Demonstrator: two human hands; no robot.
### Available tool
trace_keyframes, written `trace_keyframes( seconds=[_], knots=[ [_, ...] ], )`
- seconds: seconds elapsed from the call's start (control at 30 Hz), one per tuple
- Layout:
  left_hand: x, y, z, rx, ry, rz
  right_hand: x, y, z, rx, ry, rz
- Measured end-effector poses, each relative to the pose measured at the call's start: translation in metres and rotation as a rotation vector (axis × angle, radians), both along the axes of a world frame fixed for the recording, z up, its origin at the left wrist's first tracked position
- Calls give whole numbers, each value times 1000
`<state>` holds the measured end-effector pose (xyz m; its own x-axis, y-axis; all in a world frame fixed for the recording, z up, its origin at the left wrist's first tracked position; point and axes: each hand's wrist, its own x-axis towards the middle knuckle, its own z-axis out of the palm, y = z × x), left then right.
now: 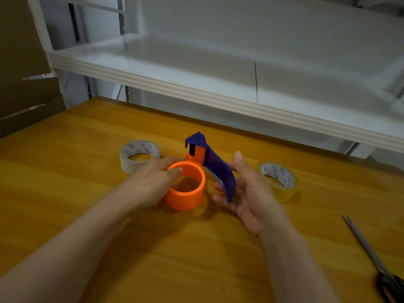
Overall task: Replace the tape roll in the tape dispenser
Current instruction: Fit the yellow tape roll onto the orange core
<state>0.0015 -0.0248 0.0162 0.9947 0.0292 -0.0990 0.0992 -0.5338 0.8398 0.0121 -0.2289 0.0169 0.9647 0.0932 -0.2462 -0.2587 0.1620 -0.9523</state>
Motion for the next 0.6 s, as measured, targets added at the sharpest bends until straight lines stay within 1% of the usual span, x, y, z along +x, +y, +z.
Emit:
trace_keyframes(
  seconds=[0.07, 0.23, 0.33, 0.43, 0.6],
  knots=[
    [3, 0, -2, 35, -15, 14, -2, 0, 1, -84, -80, -9],
    [10, -1, -12, 149, -60, 54, -1, 6, -6, -293, -209, -61],
    [15, -1, -16, 175, -108, 81, 1, 8, -11, -337, -263, -97],
    [19, -3, -18, 167, -137, 107, 3, 9, -12, -376, -276, -135],
    [21, -2, -21, 80, -175, 152, 2, 12, -14, -537, -324, -214]
  ],
)
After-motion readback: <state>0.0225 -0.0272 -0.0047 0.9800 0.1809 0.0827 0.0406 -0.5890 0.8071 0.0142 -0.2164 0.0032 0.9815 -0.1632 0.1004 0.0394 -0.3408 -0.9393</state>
